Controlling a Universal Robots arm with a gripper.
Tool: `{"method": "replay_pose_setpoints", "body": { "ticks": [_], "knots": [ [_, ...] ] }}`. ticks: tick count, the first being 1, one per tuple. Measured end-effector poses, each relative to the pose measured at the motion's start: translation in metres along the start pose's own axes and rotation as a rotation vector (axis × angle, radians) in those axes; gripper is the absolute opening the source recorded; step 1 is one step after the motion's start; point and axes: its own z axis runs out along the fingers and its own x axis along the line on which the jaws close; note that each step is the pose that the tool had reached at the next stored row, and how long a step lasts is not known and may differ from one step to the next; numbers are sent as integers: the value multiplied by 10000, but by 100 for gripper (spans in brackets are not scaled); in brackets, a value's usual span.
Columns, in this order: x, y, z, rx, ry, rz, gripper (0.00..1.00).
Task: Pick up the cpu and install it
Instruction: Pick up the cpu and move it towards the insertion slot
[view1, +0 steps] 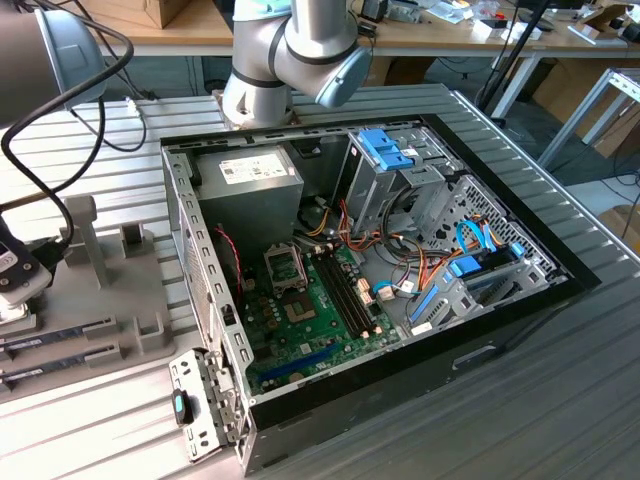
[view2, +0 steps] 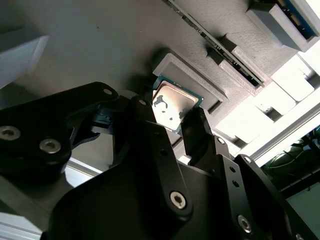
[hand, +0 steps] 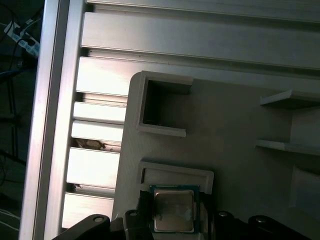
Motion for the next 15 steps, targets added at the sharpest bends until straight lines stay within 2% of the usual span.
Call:
{"method": "replay_pose_setpoints", "body": {
  "ticks": [9, 15],
  "knots": [
    [-2, 0, -10, 1, 2, 0, 47],
    [2, 1, -124, 0, 0, 0, 47]
  ]
}}
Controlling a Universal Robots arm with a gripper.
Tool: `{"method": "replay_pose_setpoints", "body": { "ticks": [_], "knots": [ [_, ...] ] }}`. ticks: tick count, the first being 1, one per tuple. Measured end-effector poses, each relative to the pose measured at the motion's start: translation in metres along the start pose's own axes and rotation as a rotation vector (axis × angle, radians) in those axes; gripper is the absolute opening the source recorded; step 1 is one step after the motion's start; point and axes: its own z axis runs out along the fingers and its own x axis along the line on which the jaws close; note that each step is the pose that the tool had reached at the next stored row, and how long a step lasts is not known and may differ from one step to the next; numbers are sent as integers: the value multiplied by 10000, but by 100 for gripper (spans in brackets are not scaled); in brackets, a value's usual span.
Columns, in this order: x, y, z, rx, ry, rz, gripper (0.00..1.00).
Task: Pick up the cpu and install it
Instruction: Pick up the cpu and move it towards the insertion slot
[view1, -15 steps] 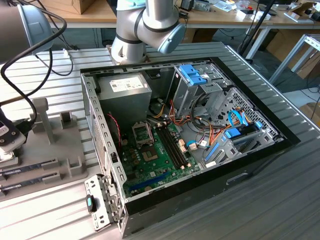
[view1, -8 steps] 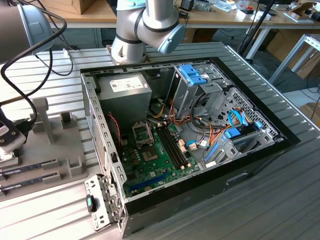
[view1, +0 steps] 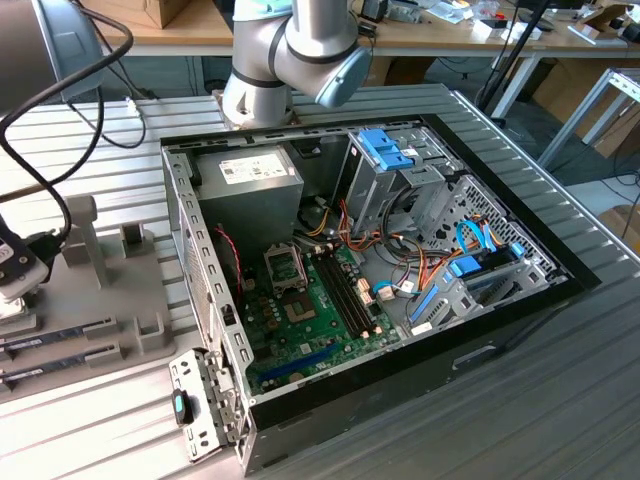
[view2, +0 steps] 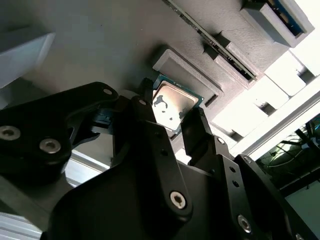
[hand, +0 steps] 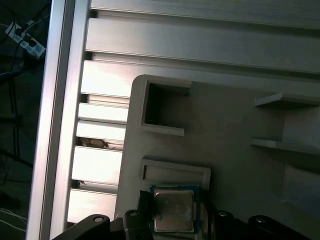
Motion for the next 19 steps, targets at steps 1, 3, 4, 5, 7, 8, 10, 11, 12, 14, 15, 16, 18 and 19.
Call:
{"method": "replay_pose_setpoints", "body": {
  "ticks": [1, 3, 4, 5, 7, 8, 10, 11, 12, 14, 15, 16, 18, 19],
  "knots": [
    [0, 0, -27, 0, 0, 0, 47],
    [2, 1, -106, 0, 0, 0, 47],
    [4, 2, -162, 0, -1, -1, 47],
    [5, 2, -212, 0, -2, 0, 47],
    [7, 3, -294, 1, 0, 0, 47],
    [7, 3, -328, -1, -1, 0, 47],
    [9, 4, -409, -3, -1, 0, 47],
    [10, 5, -442, -3, -1, 0, 47],
    [11, 5, -481, -3, -1, 0, 47],
    [13, 6, -582, -4, -2, 0, 47],
    [15, 7, -682, -3, -1, 0, 47],
    [17, 8, -749, -3, 0, 0, 47],
    [19, 9, -852, -4, -1, 0, 47],
    [20, 9, -903, -3, 0, 0, 47]
  ]
}}
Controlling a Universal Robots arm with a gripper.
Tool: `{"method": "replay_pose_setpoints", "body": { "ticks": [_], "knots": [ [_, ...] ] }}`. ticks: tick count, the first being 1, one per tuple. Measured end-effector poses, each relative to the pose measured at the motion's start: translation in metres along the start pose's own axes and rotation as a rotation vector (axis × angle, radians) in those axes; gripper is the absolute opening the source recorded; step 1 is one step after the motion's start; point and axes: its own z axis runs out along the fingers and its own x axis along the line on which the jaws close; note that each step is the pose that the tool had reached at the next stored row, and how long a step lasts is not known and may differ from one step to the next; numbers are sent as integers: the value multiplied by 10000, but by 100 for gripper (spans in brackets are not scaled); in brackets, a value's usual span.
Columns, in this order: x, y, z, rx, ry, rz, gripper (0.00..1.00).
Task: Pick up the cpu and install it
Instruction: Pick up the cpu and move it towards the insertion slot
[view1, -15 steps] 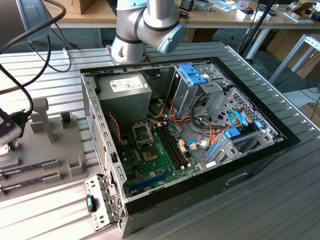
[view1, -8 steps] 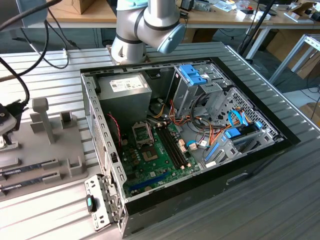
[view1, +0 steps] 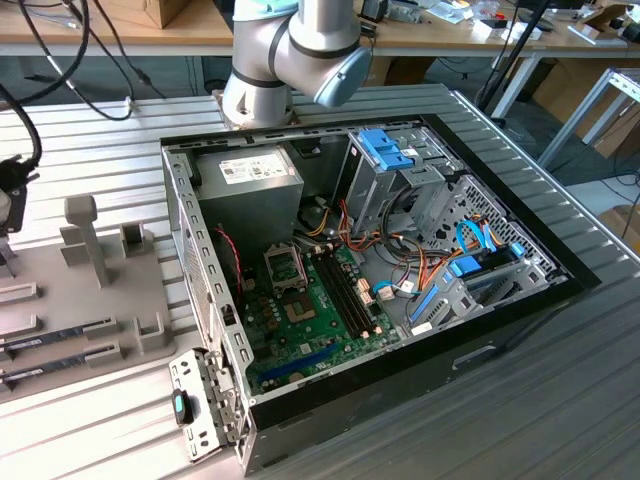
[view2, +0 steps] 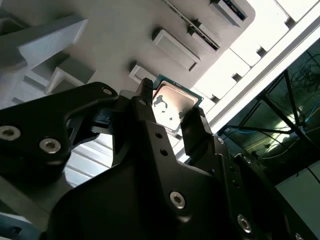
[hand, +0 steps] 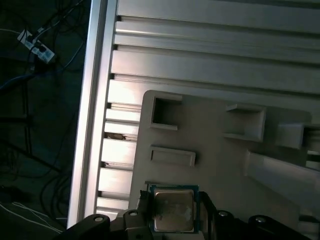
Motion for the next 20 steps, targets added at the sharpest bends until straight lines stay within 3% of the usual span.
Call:
{"method": "replay_pose_setpoints", "body": {
  "ticks": [2, 4, 11, 17, 20],
  "knots": [
    [2, 1, -96, -1, -1, 0, 47],
    [6, 3, -249, -1, 0, 0, 47],
    [15, 7, -660, -2, -1, 0, 47],
    [-7, 3, -677, 0, 3, -2, 47],
    [-144, -28, -678, -3, 15, -1, 47]
  ]
}}
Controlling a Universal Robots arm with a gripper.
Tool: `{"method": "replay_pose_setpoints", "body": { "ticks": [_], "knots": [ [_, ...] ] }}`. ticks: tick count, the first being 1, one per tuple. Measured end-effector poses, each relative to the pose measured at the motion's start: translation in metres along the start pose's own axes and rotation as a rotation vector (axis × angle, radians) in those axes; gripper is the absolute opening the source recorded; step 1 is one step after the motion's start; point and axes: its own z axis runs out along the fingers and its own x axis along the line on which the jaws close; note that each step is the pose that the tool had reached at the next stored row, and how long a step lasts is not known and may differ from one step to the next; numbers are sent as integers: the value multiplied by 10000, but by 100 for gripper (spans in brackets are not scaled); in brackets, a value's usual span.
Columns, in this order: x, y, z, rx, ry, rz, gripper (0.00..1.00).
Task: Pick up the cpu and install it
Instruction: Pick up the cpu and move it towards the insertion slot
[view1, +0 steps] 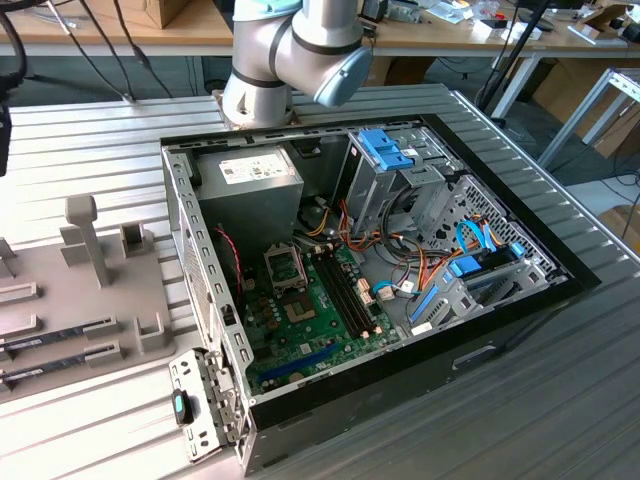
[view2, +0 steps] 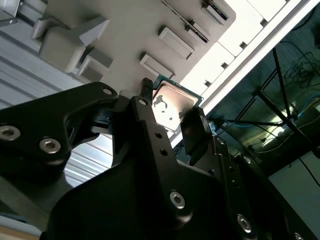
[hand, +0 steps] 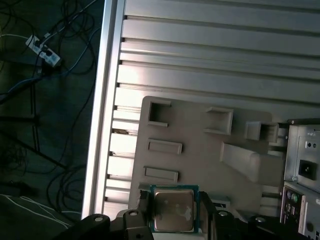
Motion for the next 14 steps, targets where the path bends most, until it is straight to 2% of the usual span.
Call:
{"method": "replay_pose_setpoints", "body": {
  "ticks": [9, 12, 14],
  "knots": [
    [-356, -77, -5, -2, 22, 1, 47],
    [-584, -124, -10, -3, 35, 0, 47],
    [-659, -140, -11, -4, 39, 1, 47]
  ]
}}
